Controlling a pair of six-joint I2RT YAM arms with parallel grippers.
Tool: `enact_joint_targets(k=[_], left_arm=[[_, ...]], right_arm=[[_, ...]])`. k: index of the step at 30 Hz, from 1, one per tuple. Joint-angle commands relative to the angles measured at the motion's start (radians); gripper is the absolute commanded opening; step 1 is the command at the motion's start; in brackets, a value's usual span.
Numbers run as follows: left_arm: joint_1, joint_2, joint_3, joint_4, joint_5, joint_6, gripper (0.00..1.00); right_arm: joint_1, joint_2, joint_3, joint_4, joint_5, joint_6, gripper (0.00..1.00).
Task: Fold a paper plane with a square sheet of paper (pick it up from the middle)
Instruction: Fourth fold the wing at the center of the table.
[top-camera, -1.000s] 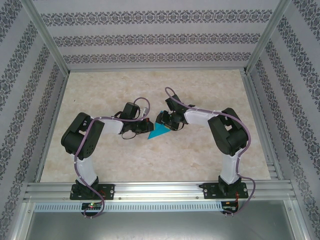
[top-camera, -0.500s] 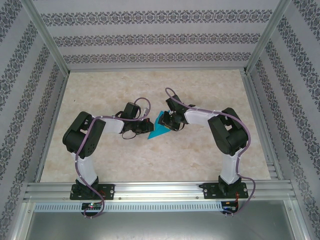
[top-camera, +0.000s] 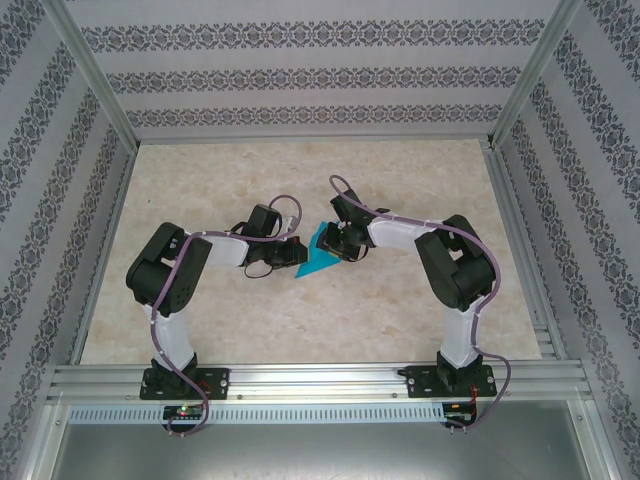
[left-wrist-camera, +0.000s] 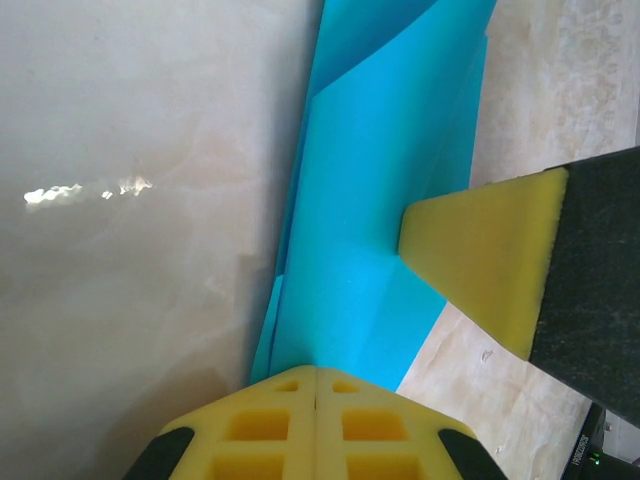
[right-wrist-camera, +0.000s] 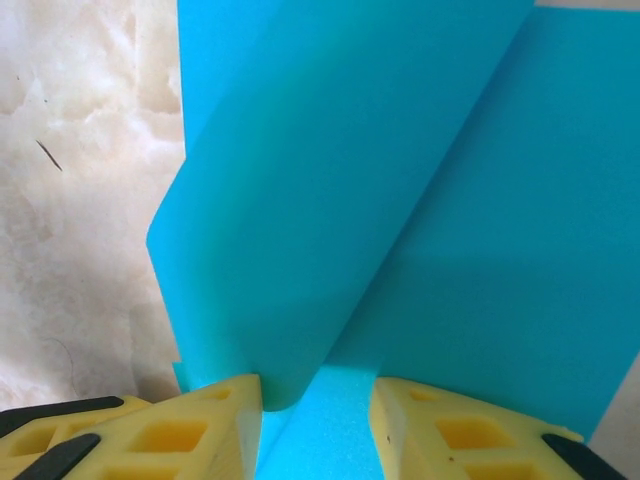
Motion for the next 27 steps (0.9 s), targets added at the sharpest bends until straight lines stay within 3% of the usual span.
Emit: enact_joint_targets(k=[1, 11, 20, 27], left_arm=[[-0.003, -0.005, 0.022, -0.009, 0.015, 0.029, 0.06], [-0.013, 0.028, 0.043, 0.01, 0.043, 0.029, 0.07], [-0.022, 0.054, 0.051, -0.026, 0.04, 0.047, 0.06], [-0.026, 0.051, 0.058, -0.025, 0.044, 0.047, 0.07]], right_arm=[[0.002, 0.037, -0.074, -0.072, 0.057, 0.016, 0.4], [-0.003, 0.006, -0.092, -0.032, 0.034, 0.007, 0.4], [-0.002, -0.079, -0.02, -0.049, 0.04, -0.044, 0.51], [0.0, -0.077, 0.028, -0.132, 0.113, -0.044, 0.6]])
